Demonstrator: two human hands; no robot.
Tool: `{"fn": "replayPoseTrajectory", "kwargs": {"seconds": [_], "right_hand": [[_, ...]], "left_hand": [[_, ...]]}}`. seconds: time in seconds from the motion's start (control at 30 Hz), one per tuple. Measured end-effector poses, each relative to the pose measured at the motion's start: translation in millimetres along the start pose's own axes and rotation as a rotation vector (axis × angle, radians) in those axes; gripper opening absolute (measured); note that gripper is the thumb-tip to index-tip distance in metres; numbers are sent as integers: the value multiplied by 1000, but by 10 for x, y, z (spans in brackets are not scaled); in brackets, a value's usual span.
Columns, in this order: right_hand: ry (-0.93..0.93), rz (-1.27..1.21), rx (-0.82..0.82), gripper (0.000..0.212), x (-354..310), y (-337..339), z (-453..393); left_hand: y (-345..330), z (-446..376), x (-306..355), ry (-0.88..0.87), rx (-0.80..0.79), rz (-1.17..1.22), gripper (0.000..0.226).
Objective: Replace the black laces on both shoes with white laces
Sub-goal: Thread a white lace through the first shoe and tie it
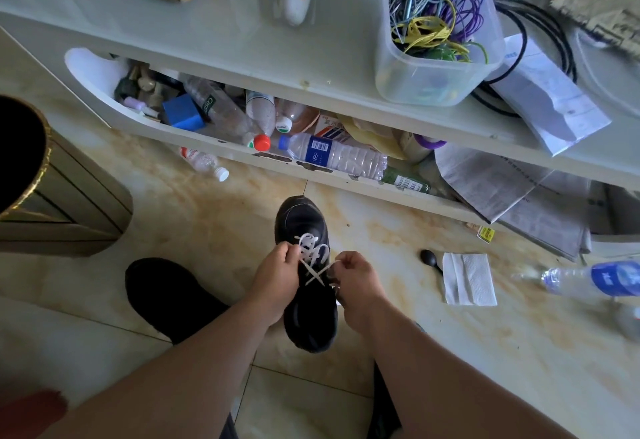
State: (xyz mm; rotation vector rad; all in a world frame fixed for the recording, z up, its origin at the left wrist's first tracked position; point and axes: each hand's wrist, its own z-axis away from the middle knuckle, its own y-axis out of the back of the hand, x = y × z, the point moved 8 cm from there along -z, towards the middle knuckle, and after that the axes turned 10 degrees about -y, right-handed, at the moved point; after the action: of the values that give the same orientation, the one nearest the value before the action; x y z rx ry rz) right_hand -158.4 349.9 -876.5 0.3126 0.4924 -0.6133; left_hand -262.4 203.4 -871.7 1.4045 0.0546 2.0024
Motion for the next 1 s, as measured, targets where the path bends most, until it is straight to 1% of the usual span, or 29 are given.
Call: {"fn": "replayPoseTrajectory", "kwargs": {"seconds": [0.03, 0.07, 0.13, 0.17, 0.2, 0.23, 0.3, 0.37, 0.43, 0.47, 0.5, 0.57, 0.6, 0.63, 0.67, 0.73, 0.8, 0.87, 0.93, 1.0], "right_hand": [[14, 46, 1, 22, -29, 2, -8], [45, 127, 10, 23, -59, 12, -23], [137, 369, 28, 22, -106, 22, -47], [174, 463, 39, 20, -118, 30, -57], [192, 492, 52, 20, -114, 54, -73], [190, 455, 60, 21, -102, 86, -85], [160, 333, 69, 24, -69, 167, -88], [112, 250, 74, 27, 5, 239, -90], [37, 222, 77, 44, 144, 283, -117], [-13, 210, 80, 48, 221, 284, -124], [-58, 192, 83, 44, 298, 275, -137], [-124, 165, 85, 23, 422, 250, -155], [-145, 151, 71, 16, 465, 230, -146], [-151, 126, 59, 13, 494, 216, -135], [-147, 108, 58, 13, 505, 213, -124], [-119, 108, 72, 16, 493, 227, -117], [-62, 165, 83, 18, 423, 218, -102], [-16, 232, 74, 14, 350, 191, -92], [67, 366, 109, 10, 251, 186, -89], [201, 514, 187, 10, 104, 191, -41]], "left_hand": [[8, 4, -27, -22, -39, -18, 34], [28, 3, -23, -82, -93, -84, 35], [69, 9, 26, -249, -225, -364, 35], [89, 18, 58, -314, -262, -483, 33], [111, 23, 84, -351, -281, -533, 30], [127, 18, 92, -349, -293, -525, 27], [145, 15, 42, -281, -312, -438, 22], [143, 39, -73, -187, -291, -319, 23], [137, 66, -246, -54, -203, -108, 29], [117, 92, -324, 27, -154, 25, 31], [86, 113, -406, 119, -103, 150, 32], [5, 158, -552, 314, -26, 357, 24], [-48, 193, -577, 383, -23, 427, 17], [-102, 220, -583, 418, -43, 463, 12], [-145, 238, -575, 420, -74, 467, 9], [-182, 242, -550, 364, -120, 422, 7], [-166, 231, -474, 285, -125, 379, 6], [-139, 216, -396, 224, -112, 317, 2], [-109, 191, -333, 153, -82, 183, 5], [-62, 160, -230, 38, -28, -21, 12]]}}
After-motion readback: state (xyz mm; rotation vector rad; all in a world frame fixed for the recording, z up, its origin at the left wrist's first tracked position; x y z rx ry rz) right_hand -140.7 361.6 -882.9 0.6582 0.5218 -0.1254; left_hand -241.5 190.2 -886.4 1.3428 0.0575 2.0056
